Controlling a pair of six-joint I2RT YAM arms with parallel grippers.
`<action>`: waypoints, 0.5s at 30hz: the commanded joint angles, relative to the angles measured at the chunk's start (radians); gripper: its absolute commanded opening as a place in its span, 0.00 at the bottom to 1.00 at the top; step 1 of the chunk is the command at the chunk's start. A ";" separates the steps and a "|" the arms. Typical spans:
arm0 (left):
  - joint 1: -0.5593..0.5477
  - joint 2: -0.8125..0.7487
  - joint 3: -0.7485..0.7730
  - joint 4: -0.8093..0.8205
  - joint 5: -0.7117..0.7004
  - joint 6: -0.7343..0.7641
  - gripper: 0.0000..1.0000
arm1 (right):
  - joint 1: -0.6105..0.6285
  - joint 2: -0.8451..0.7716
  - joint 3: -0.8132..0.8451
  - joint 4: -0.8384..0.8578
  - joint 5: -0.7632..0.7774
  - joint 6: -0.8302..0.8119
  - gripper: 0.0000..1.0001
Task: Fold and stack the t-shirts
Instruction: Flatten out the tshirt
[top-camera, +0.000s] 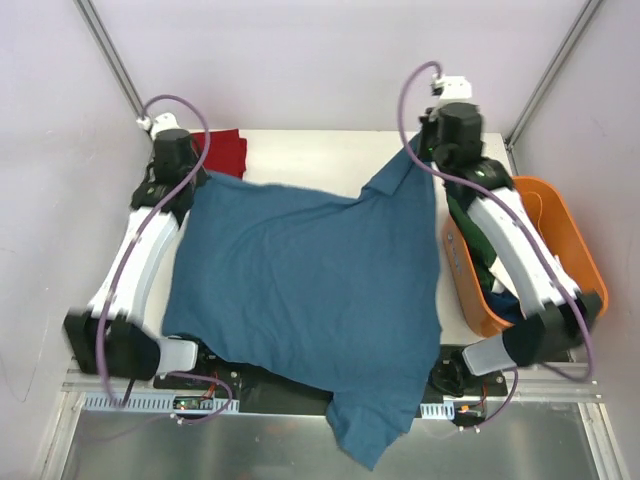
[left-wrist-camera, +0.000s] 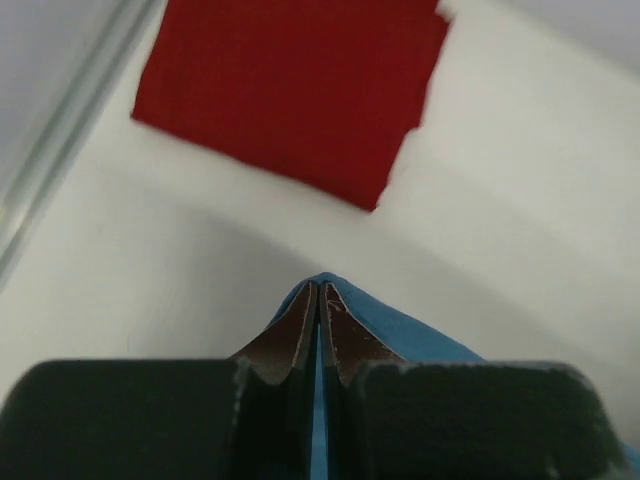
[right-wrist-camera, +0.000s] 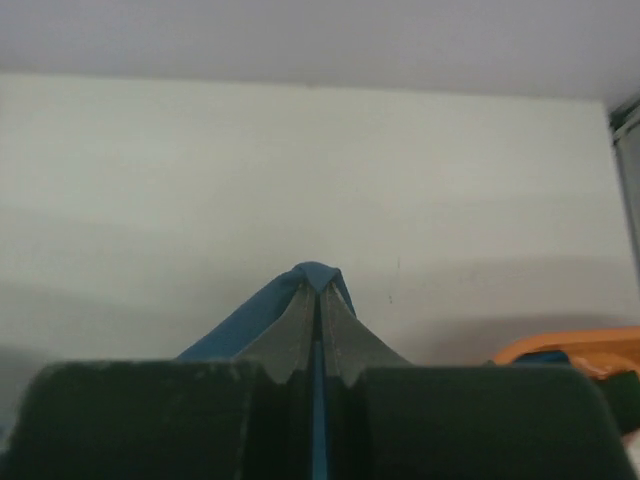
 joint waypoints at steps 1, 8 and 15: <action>0.099 0.170 0.000 0.007 0.137 -0.048 0.00 | -0.002 0.177 0.036 -0.020 -0.012 0.073 0.01; 0.135 0.509 0.171 0.002 0.263 -0.021 0.00 | -0.002 0.486 0.220 -0.128 -0.070 0.116 0.01; 0.156 0.514 0.136 -0.001 0.265 -0.032 0.00 | -0.002 0.451 0.176 -0.126 -0.073 0.137 0.01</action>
